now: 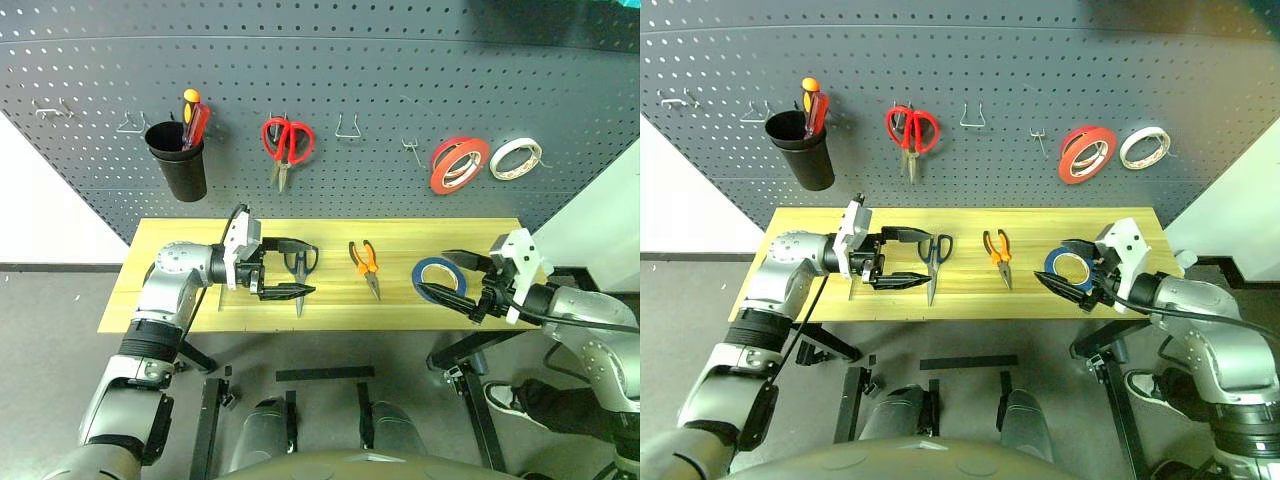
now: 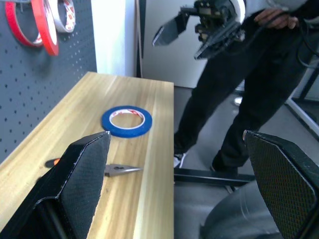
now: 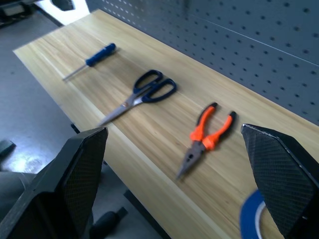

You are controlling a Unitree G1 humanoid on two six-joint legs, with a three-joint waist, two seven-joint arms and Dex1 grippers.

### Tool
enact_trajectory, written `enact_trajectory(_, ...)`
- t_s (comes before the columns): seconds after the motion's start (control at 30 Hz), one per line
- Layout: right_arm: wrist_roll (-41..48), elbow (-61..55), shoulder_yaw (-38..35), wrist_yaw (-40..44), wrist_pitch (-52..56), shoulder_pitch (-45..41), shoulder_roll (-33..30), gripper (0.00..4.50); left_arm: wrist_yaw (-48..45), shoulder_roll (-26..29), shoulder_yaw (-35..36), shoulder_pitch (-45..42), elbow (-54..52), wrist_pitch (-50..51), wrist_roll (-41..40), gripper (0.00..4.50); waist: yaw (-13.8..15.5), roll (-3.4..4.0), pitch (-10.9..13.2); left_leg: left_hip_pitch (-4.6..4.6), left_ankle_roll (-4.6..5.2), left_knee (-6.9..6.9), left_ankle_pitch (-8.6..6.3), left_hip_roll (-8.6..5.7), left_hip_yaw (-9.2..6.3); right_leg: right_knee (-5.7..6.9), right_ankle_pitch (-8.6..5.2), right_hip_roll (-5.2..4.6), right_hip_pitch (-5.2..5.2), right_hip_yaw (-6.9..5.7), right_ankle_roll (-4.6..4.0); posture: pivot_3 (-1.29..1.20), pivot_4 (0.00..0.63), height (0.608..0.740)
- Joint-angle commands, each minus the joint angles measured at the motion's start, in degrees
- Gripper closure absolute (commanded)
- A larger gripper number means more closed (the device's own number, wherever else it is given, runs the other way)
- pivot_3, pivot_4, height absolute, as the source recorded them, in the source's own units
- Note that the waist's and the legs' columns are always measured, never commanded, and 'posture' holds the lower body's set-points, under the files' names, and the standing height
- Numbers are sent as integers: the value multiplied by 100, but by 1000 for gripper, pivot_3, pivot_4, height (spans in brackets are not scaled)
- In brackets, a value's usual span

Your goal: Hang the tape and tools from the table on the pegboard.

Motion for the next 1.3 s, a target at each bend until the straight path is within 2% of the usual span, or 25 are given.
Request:
enact_trajectory(0.03, 128, -233, -222, -2, -5, 102, -20, 0, -113, 33, -49, -25, -99, -34, -62, 15, 9, 0, 0, 0, 0, 0, 0, 0, -1, 0, 0, 0, 0, 0, 0, 41, 176, 711)
enact_trajectory(0.2, 97, -186, -246, -96, -25, 217, 20, 0, -75, -130, -17, -154, 79, -131, -93, 15, 3, 0, 0, 0, 1, 1, -1, -1, -1, -7, 0, -1, 5, 0, 0, 47, 177, 711)
enact_trajectory(0.43, -133, -130, -126, -321, -98, 325, 26, 0, -260, -154, -58, 43, 542, -662, 21, 15, -1, 2, -1, 0, 2, -2, -1, 0, 8, -7, 0, 0, 5, -3, 0, 27, 144, 711)
enact_trajectory(0.57, -473, 141, 12, -413, -101, 288, -89, 0, -174, -307, -133, 45, 610, -765, 74, 15, 5, 1, -1, 0, 2, 0, -1, -1, 14, -10, 0, -2, 8, -3, 0, 5, 153, 711)
enact_trajectory(0.77, -1149, 683, 664, -598, 155, -273, -241, 0, 140, -518, -270, -381, 1325, -1392, 564, 15, -24, 1, 1, 1, 9, 0, -5, 0, 10, -11, 0, -1, 7, -3, 0, 6, 179, 711)
enact_trajectory(0.97, -1304, 1311, 1039, -436, 532, -1025, -245, 0, 592, -782, -324, -772, 1760, -1643, 860, 15, -23, 10, 133, 1, 17, -1, -10, 1, -5, -11, 0, -4, 6, -2, -2, 34, 260, 711)
enact_trajectory(1.13, -1354, 1691, 1248, -352, 966, -1512, -250, 0, 903, -950, -291, -853, 1580, -1443, 804, 15, -11, 18, 414, -7, 18, 2, -9, 3, -13, -9, 0, -9, -1, -3, -2, 65, 327, 711)
enact_trajectory(1.3, -1519, 2367, 1465, -302, 902, -1992, -79, 0, 1119, -1019, -333, -836, 1203, -1242, 815, 15, -9, 20, 730, -13, 18, 3, -8, 6, -14, -5, 1, -16, -9, -2, -1, 84, 399, 711)
